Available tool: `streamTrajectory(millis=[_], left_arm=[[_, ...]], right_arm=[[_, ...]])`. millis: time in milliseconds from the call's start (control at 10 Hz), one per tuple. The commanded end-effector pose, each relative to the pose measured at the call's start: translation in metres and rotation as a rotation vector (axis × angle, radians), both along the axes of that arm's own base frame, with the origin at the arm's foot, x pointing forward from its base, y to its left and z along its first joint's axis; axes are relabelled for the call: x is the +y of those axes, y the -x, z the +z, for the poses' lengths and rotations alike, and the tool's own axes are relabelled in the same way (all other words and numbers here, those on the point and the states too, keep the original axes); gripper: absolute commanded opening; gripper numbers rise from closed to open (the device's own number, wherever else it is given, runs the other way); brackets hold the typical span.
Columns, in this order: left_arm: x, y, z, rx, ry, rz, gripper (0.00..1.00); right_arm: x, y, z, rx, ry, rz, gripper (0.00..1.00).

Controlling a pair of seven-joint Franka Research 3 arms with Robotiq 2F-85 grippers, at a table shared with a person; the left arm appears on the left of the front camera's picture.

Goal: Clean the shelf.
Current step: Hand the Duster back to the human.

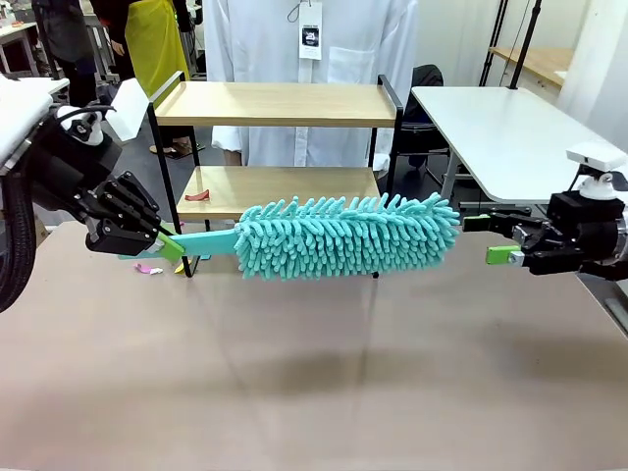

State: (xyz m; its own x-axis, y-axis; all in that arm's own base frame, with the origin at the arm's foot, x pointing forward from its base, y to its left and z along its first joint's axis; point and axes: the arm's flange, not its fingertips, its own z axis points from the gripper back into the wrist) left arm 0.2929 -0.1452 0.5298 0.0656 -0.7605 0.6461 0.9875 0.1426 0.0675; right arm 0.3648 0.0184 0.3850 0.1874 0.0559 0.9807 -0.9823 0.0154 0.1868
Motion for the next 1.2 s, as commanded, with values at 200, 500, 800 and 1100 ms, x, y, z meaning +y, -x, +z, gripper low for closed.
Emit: streamTrajectory(millis=[200,500,800,1100], left_arm=[[0.0,0.001,0.003,0.004,0.015,0.003,0.13],[0.0,0.001,0.003,0.004,0.015,0.003,0.13],[0.0,0.001,0.003,0.004,0.015,0.003,0.13],[0.0,0.001,0.003,0.004,0.015,0.003,0.13]], right_arm=[[0.033,0.012,0.003,-0.039,-0.056,-0.087,1.0],[0.068,0.011,0.0,-0.019,-0.071,-0.004,1.0],[0.1,0.014,-0.008,-0.018,-0.088,0.064,1.0],[0.117,0.017,-0.012,-0.039,-0.125,0.103,1.0]])
